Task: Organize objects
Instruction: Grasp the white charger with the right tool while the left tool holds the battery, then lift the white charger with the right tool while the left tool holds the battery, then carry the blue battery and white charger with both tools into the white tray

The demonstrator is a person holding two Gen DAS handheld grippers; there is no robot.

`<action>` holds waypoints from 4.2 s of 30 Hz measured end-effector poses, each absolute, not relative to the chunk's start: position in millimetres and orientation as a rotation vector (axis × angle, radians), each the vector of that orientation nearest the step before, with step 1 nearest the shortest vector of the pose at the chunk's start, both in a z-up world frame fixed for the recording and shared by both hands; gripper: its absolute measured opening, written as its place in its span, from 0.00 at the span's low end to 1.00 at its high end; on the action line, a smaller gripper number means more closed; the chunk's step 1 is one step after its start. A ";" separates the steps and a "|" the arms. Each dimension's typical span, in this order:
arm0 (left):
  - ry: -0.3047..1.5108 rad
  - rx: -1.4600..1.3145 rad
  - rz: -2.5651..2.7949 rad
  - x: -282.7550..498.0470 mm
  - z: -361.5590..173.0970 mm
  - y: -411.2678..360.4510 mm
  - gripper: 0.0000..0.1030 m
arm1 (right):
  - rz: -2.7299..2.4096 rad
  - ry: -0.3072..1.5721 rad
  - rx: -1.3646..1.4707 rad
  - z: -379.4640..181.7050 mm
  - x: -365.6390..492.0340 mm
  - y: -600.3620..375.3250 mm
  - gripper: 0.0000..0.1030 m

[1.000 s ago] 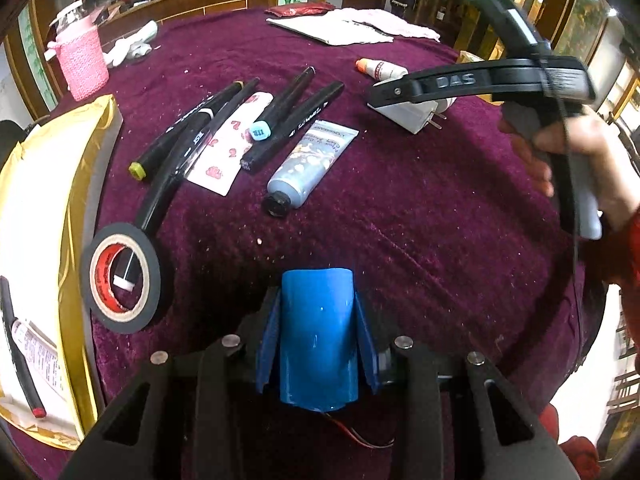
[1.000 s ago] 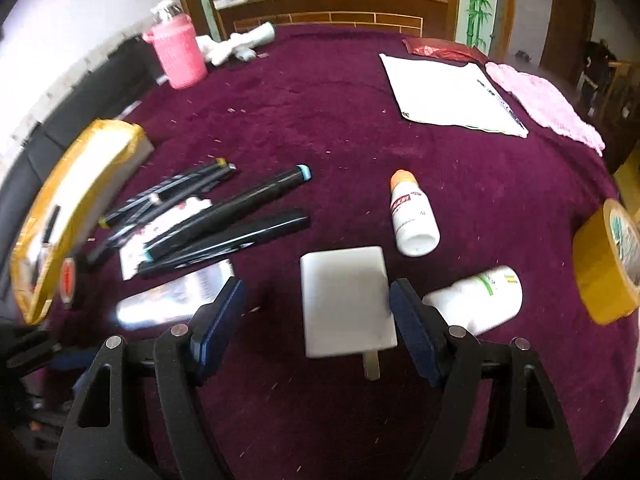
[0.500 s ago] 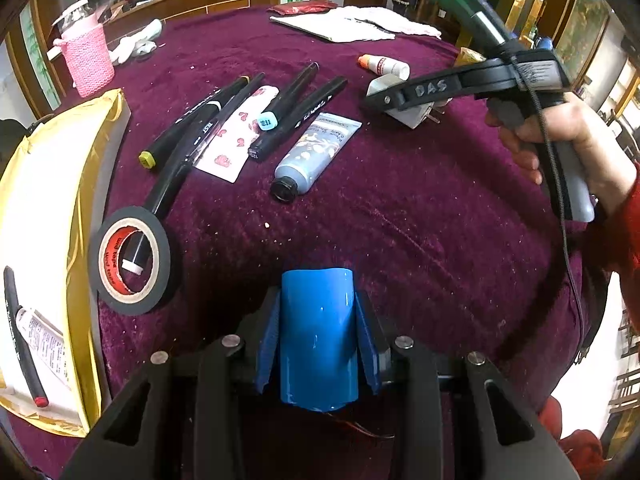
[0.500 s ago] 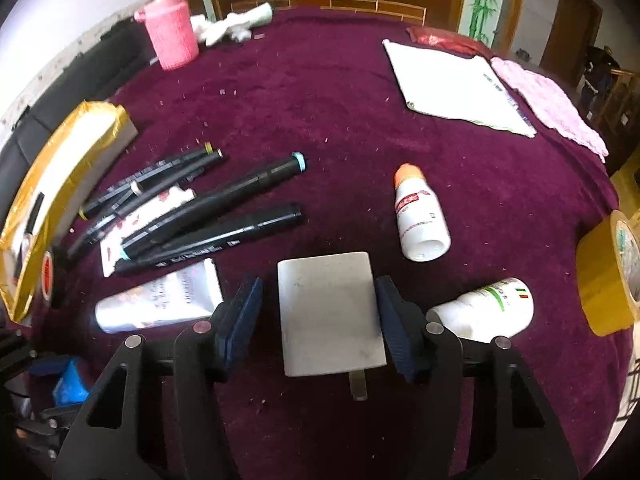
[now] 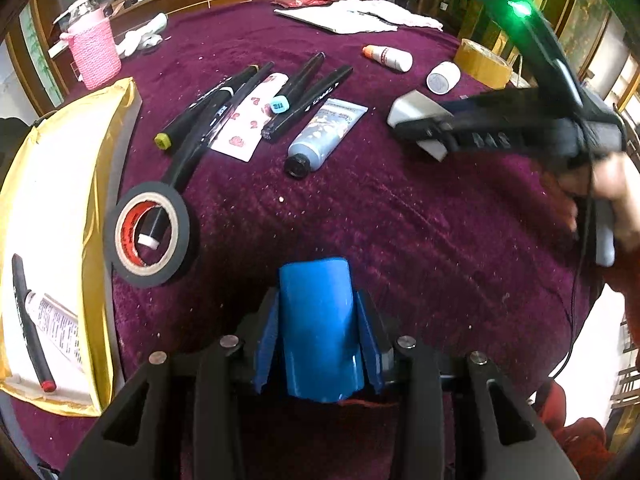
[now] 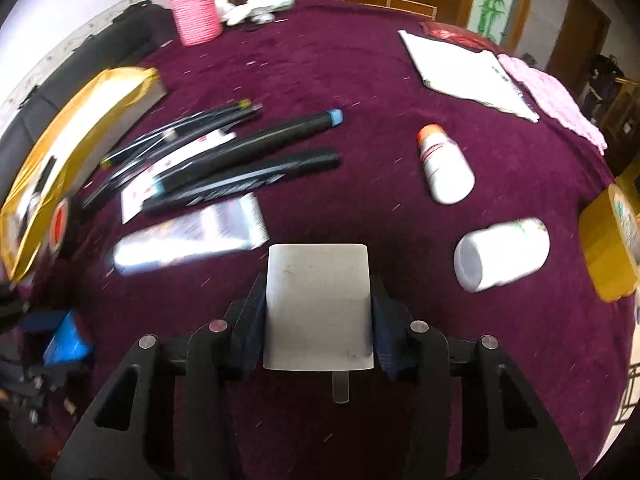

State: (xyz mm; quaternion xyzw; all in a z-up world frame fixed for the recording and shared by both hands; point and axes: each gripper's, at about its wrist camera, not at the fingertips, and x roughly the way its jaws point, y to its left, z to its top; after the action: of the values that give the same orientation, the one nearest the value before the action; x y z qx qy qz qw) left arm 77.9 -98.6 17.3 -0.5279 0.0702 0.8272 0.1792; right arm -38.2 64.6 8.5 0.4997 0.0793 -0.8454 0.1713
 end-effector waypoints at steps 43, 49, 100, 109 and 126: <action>0.077 -1.364 2.447 84.5 39.1 -115.5 0.18 | -2.412 0.088 1.153 60.8 33.2 22.2 0.45; 0.089 -1.370 2.439 83.8 34.7 -118.3 0.21 | -2.428 0.083 1.154 62.0 35.0 24.2 0.45; -0.212 -1.227 2.620 100.9 85.8 -195.1 0.33 | -2.390 0.012 1.129 63.9 36.2 20.2 0.45; -0.300 -1.233 2.720 79.2 96.5 -258.3 0.33 | -2.340 0.026 1.122 65.3 37.6 0.1 0.45; -0.414 -1.350 2.797 48.9 62.5 -342.8 0.33 | -2.205 0.121 1.081 91.9 29.3 -77.9 0.45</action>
State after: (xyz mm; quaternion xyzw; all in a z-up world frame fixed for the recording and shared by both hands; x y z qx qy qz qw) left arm 48.9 -342.8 62.5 -0.4309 -0.1322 0.8927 0.0042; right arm 29.3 -77.9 91.9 0.4144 0.0463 -0.8450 0.3348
